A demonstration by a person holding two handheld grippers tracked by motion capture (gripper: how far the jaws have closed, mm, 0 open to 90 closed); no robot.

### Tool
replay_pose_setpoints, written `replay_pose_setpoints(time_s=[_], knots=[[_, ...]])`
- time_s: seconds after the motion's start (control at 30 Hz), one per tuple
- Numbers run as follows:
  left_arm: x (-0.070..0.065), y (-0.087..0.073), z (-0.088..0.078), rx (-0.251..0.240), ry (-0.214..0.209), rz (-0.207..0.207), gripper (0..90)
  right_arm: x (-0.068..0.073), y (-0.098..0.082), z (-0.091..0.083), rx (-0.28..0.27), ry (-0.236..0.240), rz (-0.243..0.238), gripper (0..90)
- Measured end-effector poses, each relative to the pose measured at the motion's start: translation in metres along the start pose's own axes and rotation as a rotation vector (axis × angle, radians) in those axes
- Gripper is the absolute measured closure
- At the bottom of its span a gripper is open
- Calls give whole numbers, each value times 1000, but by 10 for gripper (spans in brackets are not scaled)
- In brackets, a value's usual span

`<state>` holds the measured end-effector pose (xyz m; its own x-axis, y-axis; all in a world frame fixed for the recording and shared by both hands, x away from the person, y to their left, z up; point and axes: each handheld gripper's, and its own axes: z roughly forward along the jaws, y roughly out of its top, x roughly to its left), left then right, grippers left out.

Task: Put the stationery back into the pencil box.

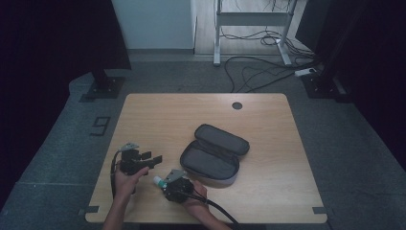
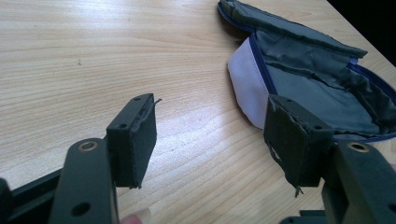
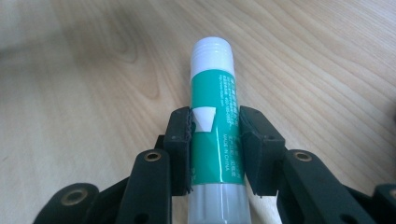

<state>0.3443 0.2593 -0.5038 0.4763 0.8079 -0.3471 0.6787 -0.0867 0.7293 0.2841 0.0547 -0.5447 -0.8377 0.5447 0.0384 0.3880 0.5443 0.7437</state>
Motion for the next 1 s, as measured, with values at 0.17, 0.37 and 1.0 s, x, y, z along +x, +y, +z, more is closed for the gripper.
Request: replay_pose_setpoints(time_s=[0.17,0.37,1.0], knots=[[0,0,1,4,4,5,350,-3,-4,-14,-4,20,-8,649],[-2,-1,4,20,12,18,350,-11,-11,-38,-38,17,-7,650],[2,-9,9,43,31,9,351,-33,-12,-79,-131,-27,30,650]])
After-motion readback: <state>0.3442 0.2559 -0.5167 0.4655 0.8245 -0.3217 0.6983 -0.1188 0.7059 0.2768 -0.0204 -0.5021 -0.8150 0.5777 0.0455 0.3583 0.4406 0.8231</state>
